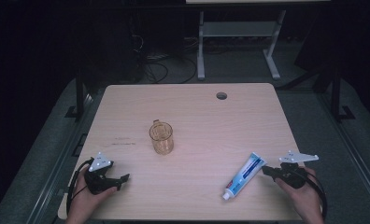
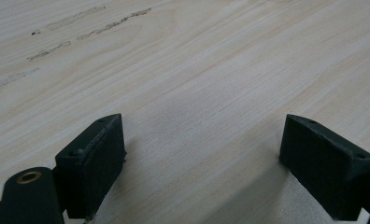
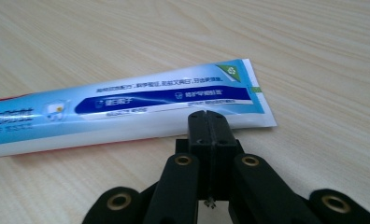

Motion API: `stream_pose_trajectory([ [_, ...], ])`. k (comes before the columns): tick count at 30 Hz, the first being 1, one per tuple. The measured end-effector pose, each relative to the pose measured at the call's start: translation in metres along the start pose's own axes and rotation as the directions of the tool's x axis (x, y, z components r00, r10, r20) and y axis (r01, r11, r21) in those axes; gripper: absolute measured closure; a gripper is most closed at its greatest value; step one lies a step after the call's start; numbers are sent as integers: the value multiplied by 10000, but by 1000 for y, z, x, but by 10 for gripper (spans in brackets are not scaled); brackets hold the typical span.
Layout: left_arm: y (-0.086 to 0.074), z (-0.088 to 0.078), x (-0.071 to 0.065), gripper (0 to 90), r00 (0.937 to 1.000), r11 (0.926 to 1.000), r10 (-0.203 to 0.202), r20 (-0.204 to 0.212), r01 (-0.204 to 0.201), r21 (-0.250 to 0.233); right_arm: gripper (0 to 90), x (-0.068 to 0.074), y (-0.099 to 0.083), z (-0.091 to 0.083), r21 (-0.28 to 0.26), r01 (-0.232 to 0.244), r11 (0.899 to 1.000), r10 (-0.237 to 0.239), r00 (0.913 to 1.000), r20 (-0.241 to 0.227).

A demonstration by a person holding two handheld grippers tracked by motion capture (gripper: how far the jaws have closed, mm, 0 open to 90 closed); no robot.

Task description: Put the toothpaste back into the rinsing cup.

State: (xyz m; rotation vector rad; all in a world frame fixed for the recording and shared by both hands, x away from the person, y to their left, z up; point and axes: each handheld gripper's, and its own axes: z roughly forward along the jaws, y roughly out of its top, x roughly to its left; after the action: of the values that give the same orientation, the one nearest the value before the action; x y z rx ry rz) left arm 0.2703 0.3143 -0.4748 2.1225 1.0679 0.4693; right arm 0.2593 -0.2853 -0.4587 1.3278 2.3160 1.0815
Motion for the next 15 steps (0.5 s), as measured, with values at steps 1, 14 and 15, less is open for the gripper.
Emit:
stream_pose_trajectory([
  [1, 0, 0, 0, 132, 10000, 10000, -2, 0, 2, 0, 900, -2, 1, 3, -7, -48, 10000, 48, 10000, 13],
  [14, 0, 0, 0, 132, 10000, 10000, -1, 1, 1, -2, 900, -6, 6, 13, 204, -51, 9998, 50, 10000, 67],
  [15, 0, 0, 0, 132, 10000, 10000, -3, -2, 3, 1, 900, -6, 8, 15, 223, -19, 9998, 17, 10000, 90],
])
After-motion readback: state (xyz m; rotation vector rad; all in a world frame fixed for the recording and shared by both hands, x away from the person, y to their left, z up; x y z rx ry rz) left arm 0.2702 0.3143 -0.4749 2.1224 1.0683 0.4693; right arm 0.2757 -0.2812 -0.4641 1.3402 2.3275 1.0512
